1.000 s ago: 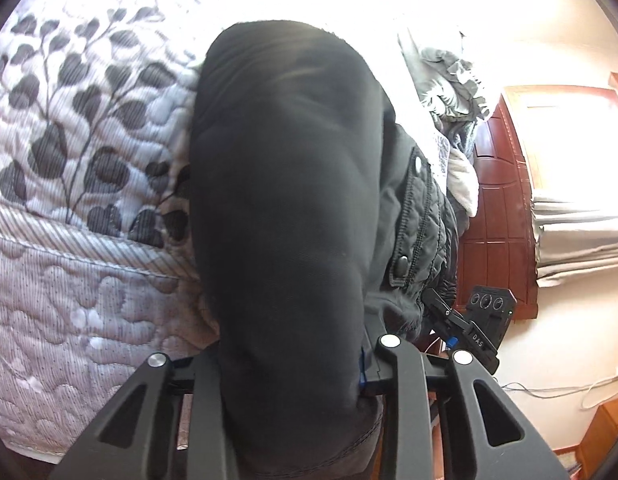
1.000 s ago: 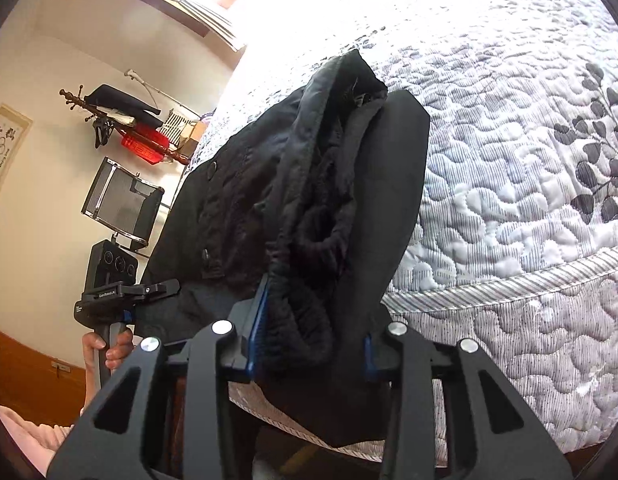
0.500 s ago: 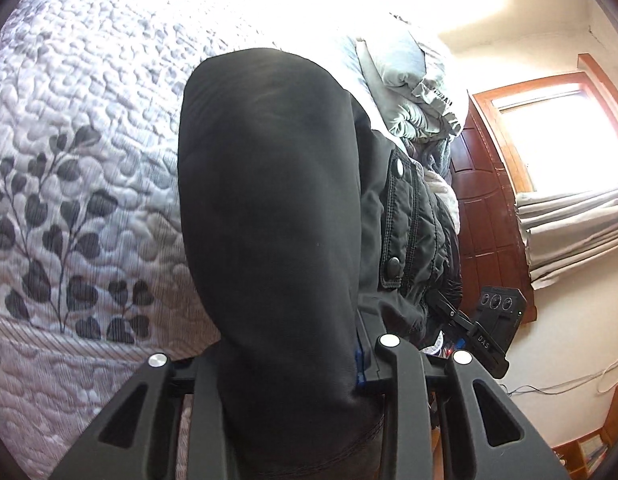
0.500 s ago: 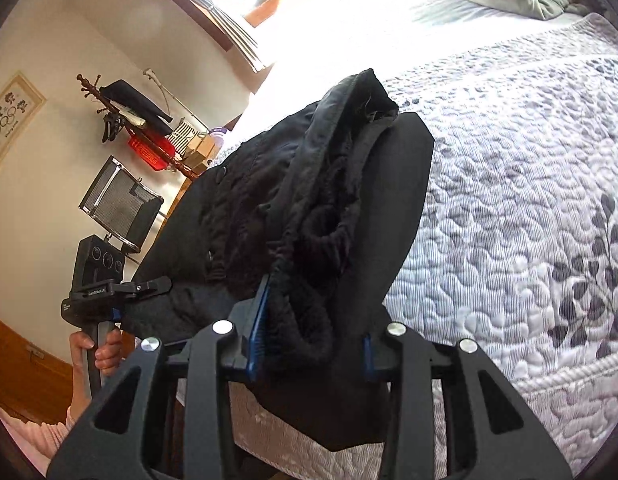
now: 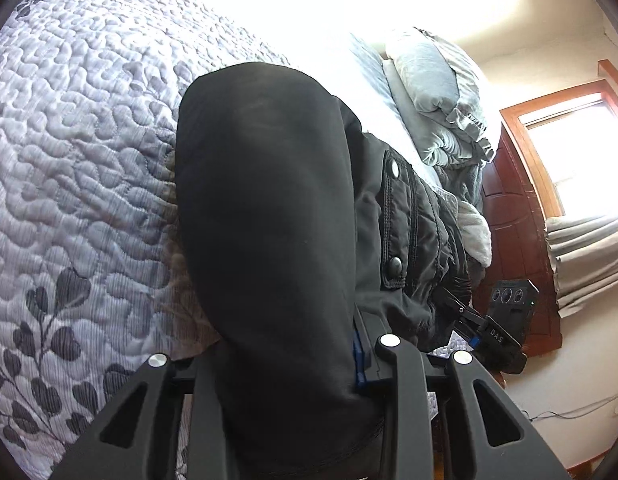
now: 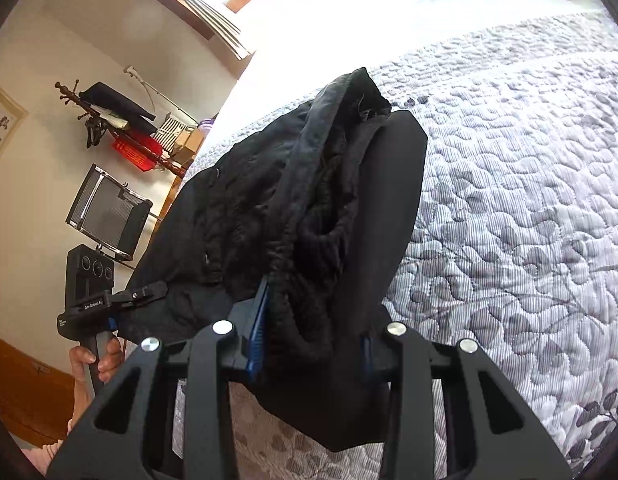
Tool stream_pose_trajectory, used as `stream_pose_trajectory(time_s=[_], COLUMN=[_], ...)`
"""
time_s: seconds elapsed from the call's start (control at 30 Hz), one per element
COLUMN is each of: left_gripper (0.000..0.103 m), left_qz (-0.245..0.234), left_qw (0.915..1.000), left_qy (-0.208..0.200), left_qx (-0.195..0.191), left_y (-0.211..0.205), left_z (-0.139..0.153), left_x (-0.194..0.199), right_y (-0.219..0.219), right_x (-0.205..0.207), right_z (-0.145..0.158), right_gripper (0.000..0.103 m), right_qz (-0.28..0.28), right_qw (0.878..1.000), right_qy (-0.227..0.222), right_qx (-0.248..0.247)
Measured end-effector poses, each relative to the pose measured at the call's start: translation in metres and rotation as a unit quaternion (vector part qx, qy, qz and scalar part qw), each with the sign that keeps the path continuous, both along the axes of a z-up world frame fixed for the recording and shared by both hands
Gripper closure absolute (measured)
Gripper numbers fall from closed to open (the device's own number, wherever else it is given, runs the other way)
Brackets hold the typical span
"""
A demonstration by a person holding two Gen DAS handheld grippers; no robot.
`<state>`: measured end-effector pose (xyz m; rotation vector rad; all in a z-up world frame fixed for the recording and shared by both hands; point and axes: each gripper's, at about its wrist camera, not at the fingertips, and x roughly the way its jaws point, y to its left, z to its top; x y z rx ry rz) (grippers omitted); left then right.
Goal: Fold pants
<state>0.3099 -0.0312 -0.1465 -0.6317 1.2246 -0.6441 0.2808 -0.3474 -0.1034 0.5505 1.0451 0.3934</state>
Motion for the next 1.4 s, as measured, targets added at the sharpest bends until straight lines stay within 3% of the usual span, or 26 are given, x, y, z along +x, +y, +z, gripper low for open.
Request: stream_pose_trajectory(time_s=[0.13, 0.63, 0.73, 0.8, 0.9, 0.93, 1.0, 1.13, 1.23, 1.4], left_gripper=[0.071, 0.066, 0.064, 0.060, 0.041, 0.033, 0.027, 0.006, 0.004, 0.004], left_qz=[-0.007, -0.010, -0.010, -0.011, -0.012, -0.011, -0.011, -0.009, 0.002, 0.036], left_qw=[0.9999, 0.9999, 0.9999, 0.9998, 0.9991, 0.9987, 0.9985, 0.9962, 0.9932, 0.9910], left_qy=[0.006, -0.003, -0.006, -0.005, -0.004, -0.002, -0.002, -0.012, -0.018, -0.018], left_qx=[0.006, 0.001, 0.009, 0.015, 0.041, 0.050, 0.054, 0.086, 0.115, 0.127], left_y=[-0.014, -0.019, -0.020, -0.018, -0.017, -0.016, -0.014, -0.011, -0.001, 0.026], left_z=[-0.014, -0.033, -0.033, -0.036, -0.042, -0.045, -0.047, -0.040, -0.033, -0.024], left_x=[0.007, -0.009, -0.013, -0.012, -0.010, -0.011, -0.010, -0.015, -0.020, -0.035], right_y=[-0.006, -0.014, -0.014, -0.014, -0.018, -0.020, -0.023, -0.033, -0.042, -0.055], right_x=[0.014, 0.009, 0.007, 0.005, 0.001, -0.001, -0.008, -0.022, -0.036, -0.061], right_z=[-0.026, -0.049, -0.055, -0.062, -0.069, -0.069, -0.069, -0.061, -0.056, -0.049], right_gripper=[0.067, 0.063, 0.056, 0.047, 0.035, 0.033, 0.029, 0.024, 0.022, 0.022], right_qz=[-0.004, 0.004, -0.003, -0.010, -0.020, -0.022, -0.027, -0.041, -0.053, -0.078], right_qw=[1.000, 0.999, 0.999, 0.999, 0.998, 0.998, 0.998, 0.997, 0.997, 0.996], right_qy=[0.024, 0.033, 0.034, 0.043, 0.047, 0.046, 0.041, 0.030, 0.027, 0.023], right_qx=[0.012, 0.024, 0.019, 0.023, 0.036, 0.042, 0.049, 0.052, 0.047, 0.022])
